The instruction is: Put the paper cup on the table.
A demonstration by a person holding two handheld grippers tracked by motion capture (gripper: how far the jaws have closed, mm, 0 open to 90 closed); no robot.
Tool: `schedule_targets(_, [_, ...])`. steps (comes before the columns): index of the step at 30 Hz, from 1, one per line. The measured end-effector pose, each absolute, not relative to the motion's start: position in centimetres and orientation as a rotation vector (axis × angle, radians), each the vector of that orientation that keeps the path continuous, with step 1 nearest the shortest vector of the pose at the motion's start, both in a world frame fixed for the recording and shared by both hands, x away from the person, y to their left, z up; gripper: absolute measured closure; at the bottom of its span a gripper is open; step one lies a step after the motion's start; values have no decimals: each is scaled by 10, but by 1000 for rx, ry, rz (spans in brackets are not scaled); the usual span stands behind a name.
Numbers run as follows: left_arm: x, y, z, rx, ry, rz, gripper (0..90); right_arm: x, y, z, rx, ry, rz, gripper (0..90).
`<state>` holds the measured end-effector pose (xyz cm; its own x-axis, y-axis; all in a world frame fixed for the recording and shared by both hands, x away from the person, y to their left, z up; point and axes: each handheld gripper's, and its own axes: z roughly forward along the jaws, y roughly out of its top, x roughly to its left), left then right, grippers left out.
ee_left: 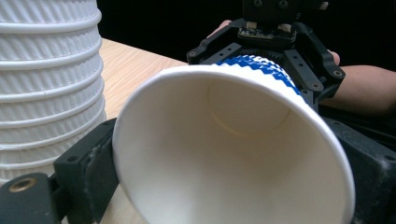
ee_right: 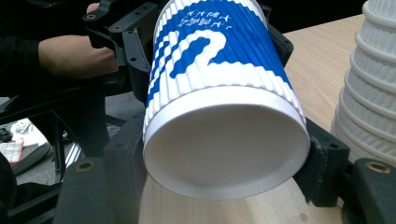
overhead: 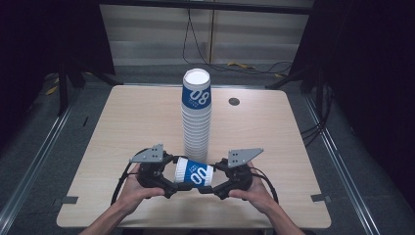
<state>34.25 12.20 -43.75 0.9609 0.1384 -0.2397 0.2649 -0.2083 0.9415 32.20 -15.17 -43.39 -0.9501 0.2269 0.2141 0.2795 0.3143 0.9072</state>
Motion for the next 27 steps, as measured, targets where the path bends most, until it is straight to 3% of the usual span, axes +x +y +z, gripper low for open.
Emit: schedule_targets(27, [338, 124, -433, 1842, 215, -52, 189, 325, -144, -441, -556, -2580, -1592, 225])
